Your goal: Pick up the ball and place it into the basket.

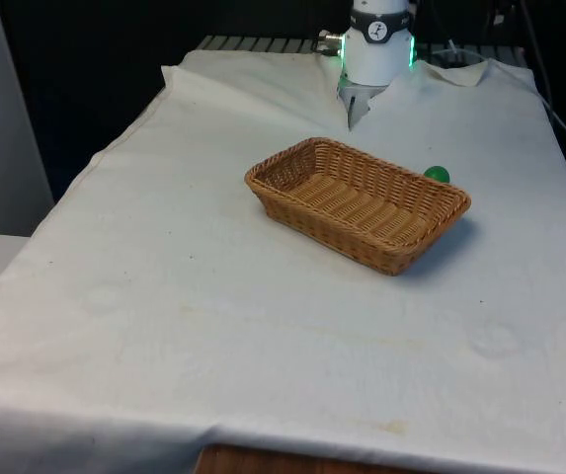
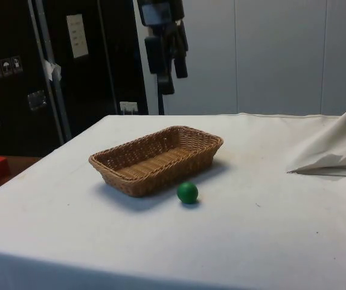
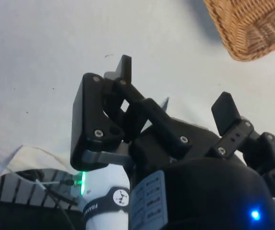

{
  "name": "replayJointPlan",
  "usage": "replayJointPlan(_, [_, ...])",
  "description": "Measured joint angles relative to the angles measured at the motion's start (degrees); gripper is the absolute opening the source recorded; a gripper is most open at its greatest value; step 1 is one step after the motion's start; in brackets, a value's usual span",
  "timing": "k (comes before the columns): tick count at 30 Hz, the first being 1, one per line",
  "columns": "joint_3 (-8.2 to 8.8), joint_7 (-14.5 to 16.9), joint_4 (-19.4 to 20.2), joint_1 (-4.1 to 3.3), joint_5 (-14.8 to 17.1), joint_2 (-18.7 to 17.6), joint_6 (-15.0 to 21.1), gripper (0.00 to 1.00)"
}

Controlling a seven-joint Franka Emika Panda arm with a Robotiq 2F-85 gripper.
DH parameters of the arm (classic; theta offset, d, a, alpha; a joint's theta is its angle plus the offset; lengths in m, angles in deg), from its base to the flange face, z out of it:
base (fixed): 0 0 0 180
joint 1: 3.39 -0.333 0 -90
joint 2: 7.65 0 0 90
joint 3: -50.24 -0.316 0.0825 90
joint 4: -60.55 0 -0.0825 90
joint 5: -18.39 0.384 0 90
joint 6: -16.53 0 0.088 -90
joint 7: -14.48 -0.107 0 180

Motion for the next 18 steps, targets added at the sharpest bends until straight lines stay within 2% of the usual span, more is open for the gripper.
replayJointPlan(3, [-0.74,-1.1,2.8,0.0,-0.1,0.6,2.6,1.0])
replayJointPlan(5, [-0.74,-1.1,2.8,0.0,-0.1,0.6,2.6,1.0])
replayJointPlan(18, [-1.55,-2.2,10.1,0.0,-0.1,1.8,11.1,1.0])
